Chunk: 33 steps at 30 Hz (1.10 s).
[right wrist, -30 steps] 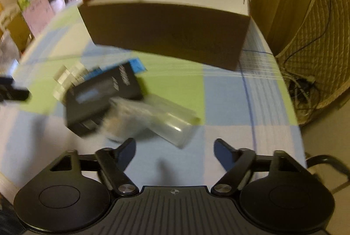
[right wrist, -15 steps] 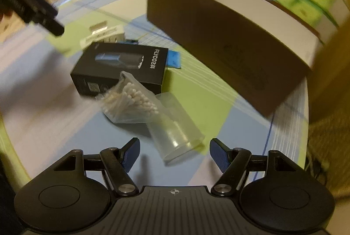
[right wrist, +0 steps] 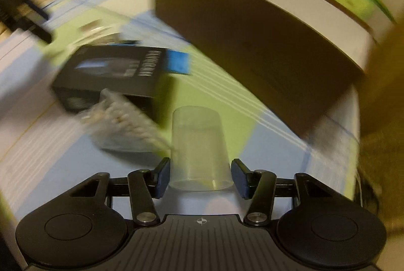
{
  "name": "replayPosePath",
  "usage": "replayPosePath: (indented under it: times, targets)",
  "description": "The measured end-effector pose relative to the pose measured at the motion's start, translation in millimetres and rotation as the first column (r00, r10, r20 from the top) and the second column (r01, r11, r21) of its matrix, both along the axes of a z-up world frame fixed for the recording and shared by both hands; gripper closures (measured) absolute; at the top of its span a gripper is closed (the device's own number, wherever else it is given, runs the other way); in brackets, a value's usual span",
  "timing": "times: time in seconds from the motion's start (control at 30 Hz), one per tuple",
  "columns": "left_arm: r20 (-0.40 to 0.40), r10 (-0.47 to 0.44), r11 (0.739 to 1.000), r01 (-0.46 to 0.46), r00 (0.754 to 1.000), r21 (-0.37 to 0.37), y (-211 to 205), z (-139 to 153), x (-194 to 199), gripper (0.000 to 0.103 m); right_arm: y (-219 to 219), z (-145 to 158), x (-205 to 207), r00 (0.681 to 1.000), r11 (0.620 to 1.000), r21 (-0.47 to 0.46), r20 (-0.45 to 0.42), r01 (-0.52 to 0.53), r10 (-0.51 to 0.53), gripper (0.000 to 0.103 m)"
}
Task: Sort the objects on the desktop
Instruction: 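Grasp the cream hair clip with the left gripper while the right grasps the clear cup, then carry the hair clip and clear cup with both tools over the brown box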
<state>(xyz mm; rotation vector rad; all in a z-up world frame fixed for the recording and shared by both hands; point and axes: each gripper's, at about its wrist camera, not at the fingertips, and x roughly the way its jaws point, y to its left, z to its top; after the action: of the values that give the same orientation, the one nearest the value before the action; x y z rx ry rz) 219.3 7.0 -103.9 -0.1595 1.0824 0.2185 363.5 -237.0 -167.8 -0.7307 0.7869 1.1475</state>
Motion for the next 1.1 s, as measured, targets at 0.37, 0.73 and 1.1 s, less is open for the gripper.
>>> replayPosePath:
  times: [0.37, 0.73, 1.1]
  targets:
    - [0.001, -0.102, 0.995, 0.102, 0.995, -0.007, 7, -23, 35, 0.03, -32, 7, 25, 0.945, 0.948, 0.047, -0.111, 0.315, -0.308, 0.054]
    - [0.0, -0.258, 0.963, 0.257, 0.966, -0.079, 19, -41, 62, 0.05, -37, 6, 25, 0.928, 0.933, 0.048, -0.132, 0.356, -0.347, 0.054]
    - [-0.019, -0.287, 0.957, 0.286, 0.958, -0.037, 19, -53, 47, 0.067, -35, 6, 21, 0.934, 0.937, 0.04, -0.114, 0.346, -0.34, 0.054]
